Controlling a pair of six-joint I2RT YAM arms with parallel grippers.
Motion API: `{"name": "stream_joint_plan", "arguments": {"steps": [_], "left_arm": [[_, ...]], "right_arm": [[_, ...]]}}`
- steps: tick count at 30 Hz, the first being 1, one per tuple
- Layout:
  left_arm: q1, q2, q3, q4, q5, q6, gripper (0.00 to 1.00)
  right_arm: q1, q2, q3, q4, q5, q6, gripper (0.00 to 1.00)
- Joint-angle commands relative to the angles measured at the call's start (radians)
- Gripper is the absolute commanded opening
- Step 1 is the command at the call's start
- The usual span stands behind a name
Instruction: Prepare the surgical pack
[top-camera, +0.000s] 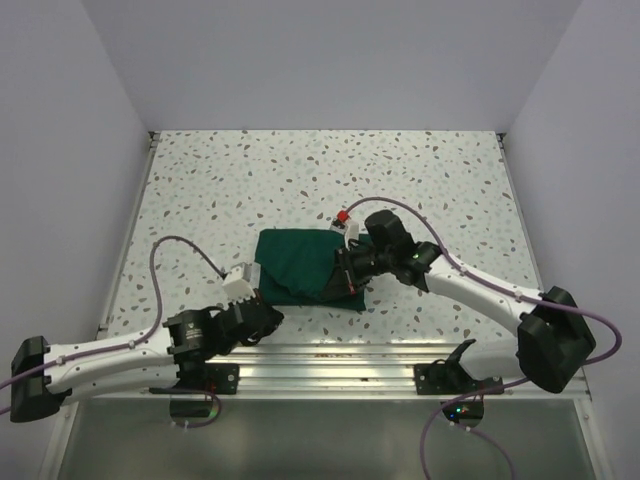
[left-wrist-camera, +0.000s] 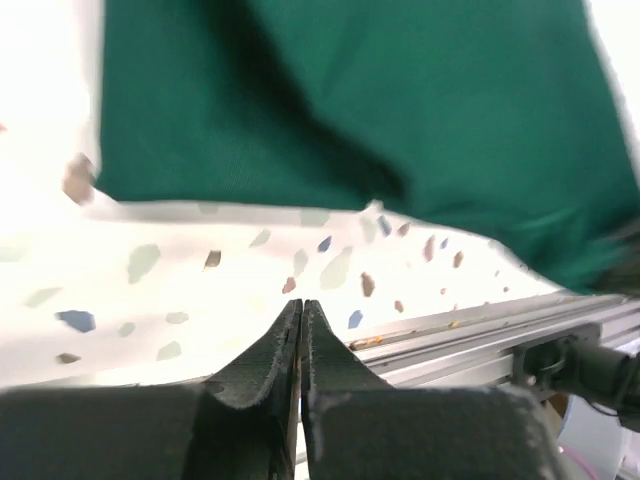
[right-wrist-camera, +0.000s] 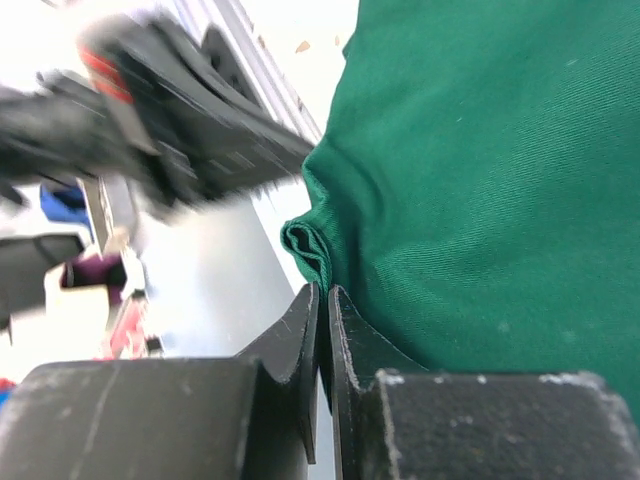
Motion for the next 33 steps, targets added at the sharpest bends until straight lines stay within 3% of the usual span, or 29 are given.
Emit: {"name": "stream_joint_plan", "arguments": {"steps": [1, 5, 7, 10, 13, 16, 17, 20, 24, 28, 33], "left_arm": [[-0.004, -0.07, 0.174, -0.293, -0.157, 0.086, 0.06], [-0.003, -0.072, 0.288, -0.377, -0.257, 0.118, 0.16], [-0.004, -0.065, 0.315, -0.374, -0.291, 0.143, 0.23], [0.0, -0.044, 0.334, -0.331, -0.305, 0.196, 0.28], [0.038, 0.0, 0.354, -0.258, -0.262, 0.301, 0.33], [0.149, 0.054, 0.384, -0.196, -0.17, 0.425, 0.38], [0.217, 0.065, 0.386, -0.175, -0.115, 0.452, 0.4], [0.368, 0.085, 0.378, -0.078, -0.018, 0.574, 0.5], [0.569, 0.169, 0.394, -0.032, 0.21, 0.699, 0.56], [0.744, 0.243, 0.368, 0.052, 0.353, 0.749, 0.58], [0.888, 0.303, 0.294, 0.198, 0.61, 0.758, 0.54]], "right_arm": [[0.012, 0.023, 0.013, -0.049, -0.115, -0.09, 0.1], [0.021, 0.055, -0.07, -0.061, -0.132, -0.097, 0.28], [0.022, 0.083, -0.113, -0.084, -0.131, -0.117, 0.33], [0.022, 0.111, -0.133, -0.129, -0.1, -0.132, 0.5], [0.021, 0.048, -0.112, -0.173, -0.042, -0.15, 0.67], [0.019, -0.039, -0.061, -0.21, 0.018, -0.147, 0.87], [0.016, -0.061, -0.044, -0.225, 0.083, -0.146, 0.98], [-0.01, -0.127, 0.008, -0.279, 0.218, -0.12, 0.99], [-0.127, -0.184, 0.065, -0.388, 0.341, -0.118, 0.99], [-0.312, -0.181, 0.049, -0.39, 0.284, -0.129, 0.99], [-0.405, -0.084, 0.028, -0.324, 0.187, -0.144, 0.99]]}}
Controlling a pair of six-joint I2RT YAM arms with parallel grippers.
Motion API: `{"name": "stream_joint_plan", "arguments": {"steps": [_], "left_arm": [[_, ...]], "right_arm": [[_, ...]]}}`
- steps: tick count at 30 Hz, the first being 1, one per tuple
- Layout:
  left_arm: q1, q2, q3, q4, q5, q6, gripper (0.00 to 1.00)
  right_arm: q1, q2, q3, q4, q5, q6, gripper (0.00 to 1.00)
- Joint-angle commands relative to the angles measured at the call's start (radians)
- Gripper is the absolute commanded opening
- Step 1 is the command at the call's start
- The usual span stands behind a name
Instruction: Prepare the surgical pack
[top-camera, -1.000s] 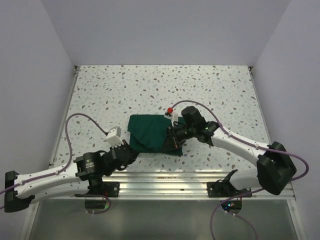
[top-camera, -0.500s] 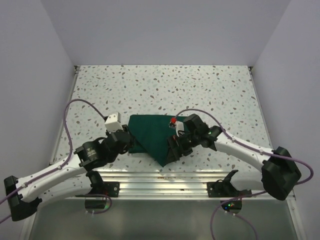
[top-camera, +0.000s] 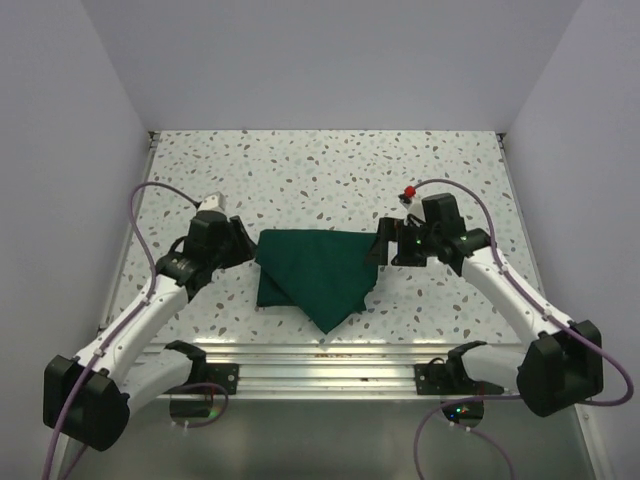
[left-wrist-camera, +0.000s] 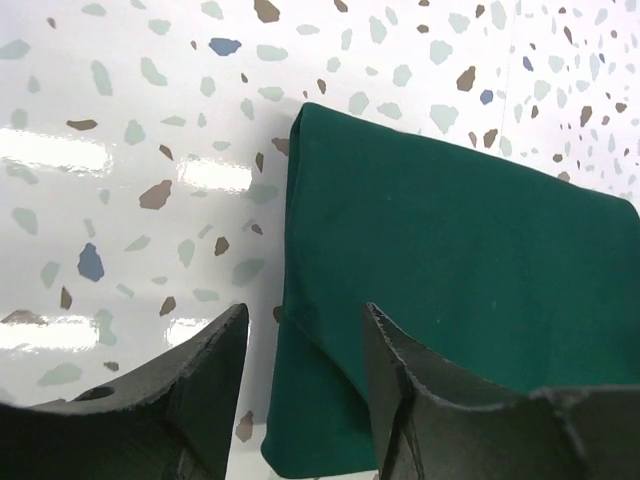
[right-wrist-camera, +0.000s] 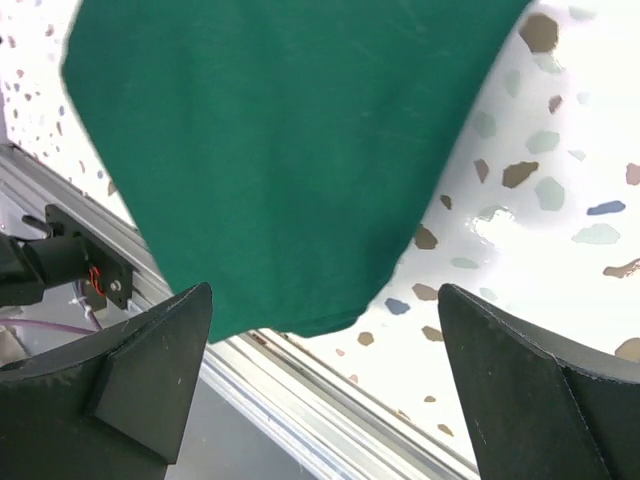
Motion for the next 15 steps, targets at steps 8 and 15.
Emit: {"name": "stream_joint_plan", "arguments": {"steps": [8, 15], "left_arm": [[0.15, 0.123, -0.126, 0.338, 0.376, 0.031, 0.45], [0.162, 0.202, -0.132, 0.371, 0.385, 0.052, 0.38]], "right_arm": [[-0.043, 0.176, -0.055, 0.225, -0.202, 0.053, 0.86], [-0.041, 0.239, -0.083, 0.273, -0.25, 0.058, 0.46]]}}
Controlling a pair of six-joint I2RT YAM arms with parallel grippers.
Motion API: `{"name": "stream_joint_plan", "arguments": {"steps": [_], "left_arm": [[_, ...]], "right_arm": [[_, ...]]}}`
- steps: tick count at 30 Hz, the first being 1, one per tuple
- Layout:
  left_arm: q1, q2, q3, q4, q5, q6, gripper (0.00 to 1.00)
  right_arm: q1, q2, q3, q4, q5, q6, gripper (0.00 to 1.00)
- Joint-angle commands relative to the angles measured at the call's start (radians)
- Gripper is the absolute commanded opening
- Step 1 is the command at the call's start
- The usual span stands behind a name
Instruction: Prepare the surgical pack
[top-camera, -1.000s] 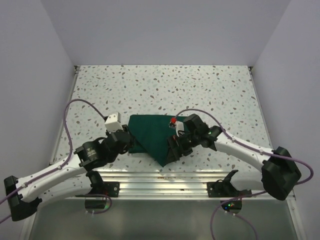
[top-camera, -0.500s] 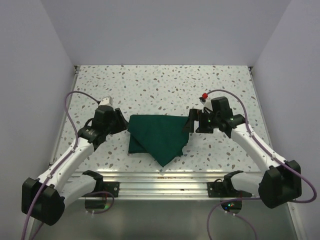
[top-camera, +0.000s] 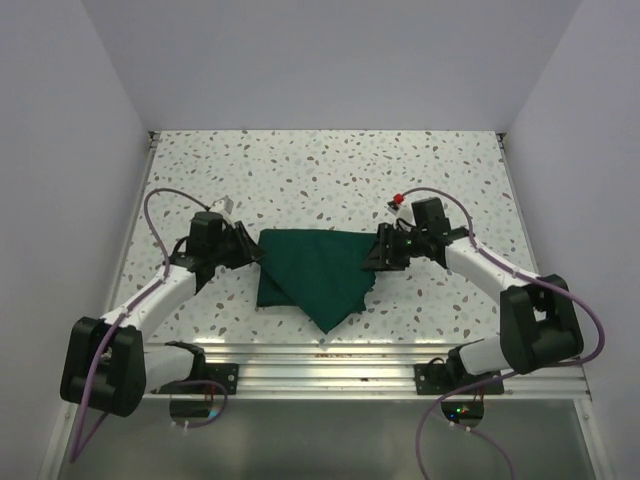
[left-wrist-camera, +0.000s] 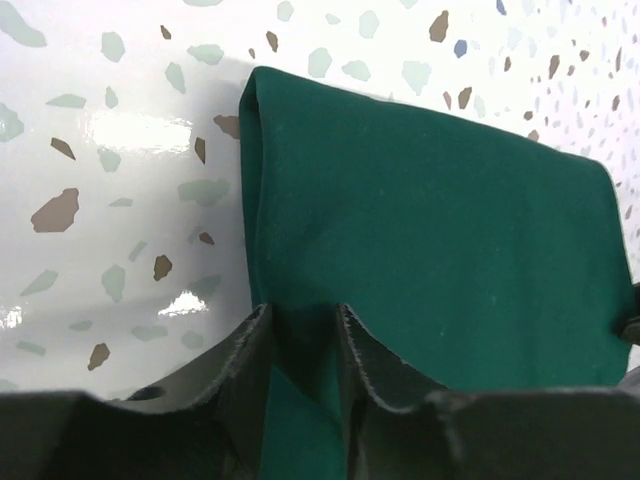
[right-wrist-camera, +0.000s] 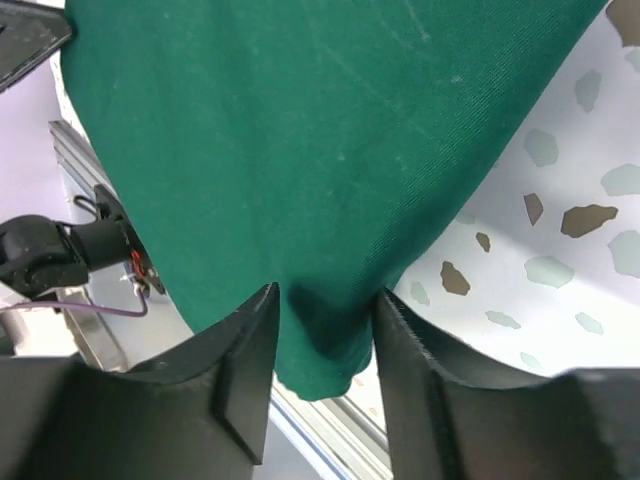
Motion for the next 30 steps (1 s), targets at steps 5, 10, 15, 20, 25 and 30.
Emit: {"name": "stream_joint_plan", "arguments": {"steps": [5, 10, 15, 20, 25, 30], "left_arm": [[0.021, 0.069, -0.037, 0.1, 0.051, 0.039, 0.07], [0.025, 0.066, -0.055, 0.059, 0.019, 0.046, 0.0], [0.03, 0.008, -0.055, -0.012, -0.047, 0.06, 0.07], [0.03, -0.115, -0.032, -0.108, -0.112, 0.072, 0.44], [0.028, -0.306, 0.041, -0.24, -0.208, 0.072, 0.54], [0.028, -0.385, 0.084, -0.221, -0.153, 0.107, 0.55]], "right_arm": [[-0.004, 0.012, -0.049, 0.059, -0.046, -0.015, 0.3], [-0.003, 0.019, -0.074, 0.05, -0.024, -0.035, 0.18], [-0.009, 0.038, -0.06, 0.03, 0.0, -0.052, 0.38], [-0.009, -0.047, -0.031, -0.047, 0.044, -0.045, 0.99], [-0.009, -0.226, -0.052, -0.2, 0.151, -0.043, 0.99], [-0.009, -0.352, -0.173, -0.246, 0.101, 0.0, 0.99]]}}
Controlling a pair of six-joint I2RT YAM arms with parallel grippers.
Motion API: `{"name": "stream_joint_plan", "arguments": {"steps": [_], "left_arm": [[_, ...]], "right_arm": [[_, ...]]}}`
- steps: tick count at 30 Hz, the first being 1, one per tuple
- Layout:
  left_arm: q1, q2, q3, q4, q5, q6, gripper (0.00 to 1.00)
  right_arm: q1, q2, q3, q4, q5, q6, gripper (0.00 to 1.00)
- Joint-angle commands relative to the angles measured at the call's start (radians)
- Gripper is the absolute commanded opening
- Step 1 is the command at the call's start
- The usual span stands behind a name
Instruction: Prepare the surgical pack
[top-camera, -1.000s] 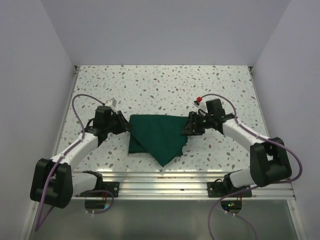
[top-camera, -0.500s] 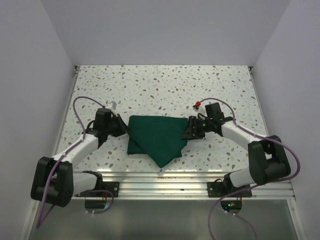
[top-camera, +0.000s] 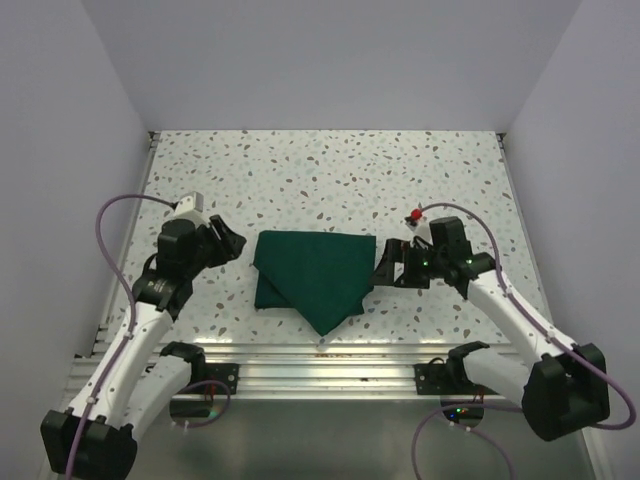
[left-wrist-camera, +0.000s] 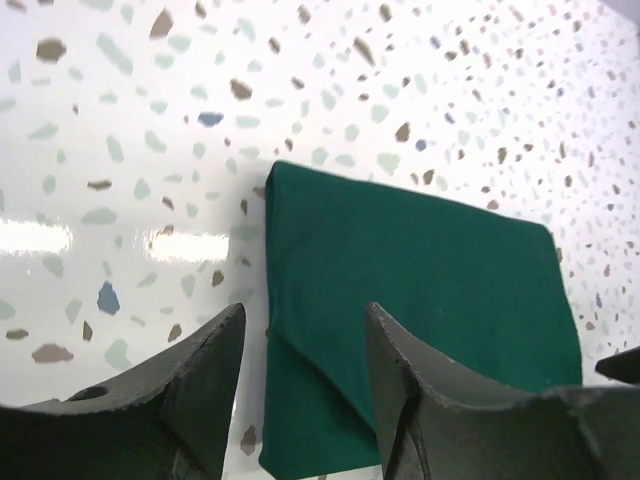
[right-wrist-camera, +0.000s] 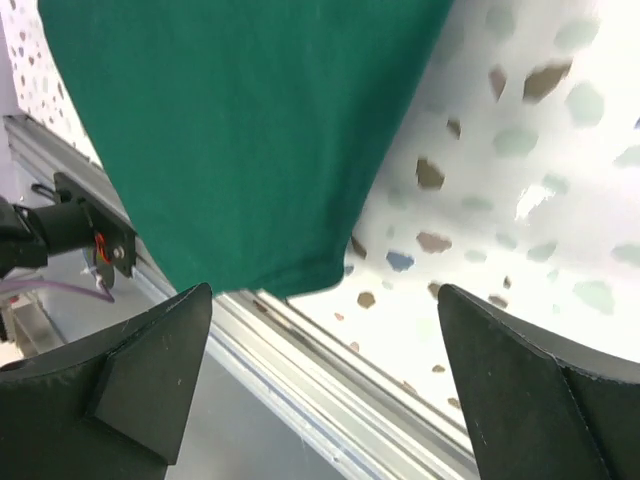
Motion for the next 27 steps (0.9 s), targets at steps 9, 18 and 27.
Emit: {"name": "stream_joint_plan", "arguments": {"steps": [9, 18, 27], "left_arm": [[0.007, -0.021, 0.006, 0.12, 0.121, 0.03, 0.44], [0.003, 0.114, 0.063, 0.134, 0.187, 0.069, 0.56], [-0.08, 0.158, 0.132, 0.102, 0.118, 0.132, 0.57]], "right_arm": [[0.195, -0.211, -0.381, 0.253, -0.02, 0.412, 0.32], [0.247, -0.032, -0.523, 0.753, 0.05, 0.639, 0.17], [0.247, 0.329, -0.37, 1.047, 0.003, 0.729, 0.15]]}}
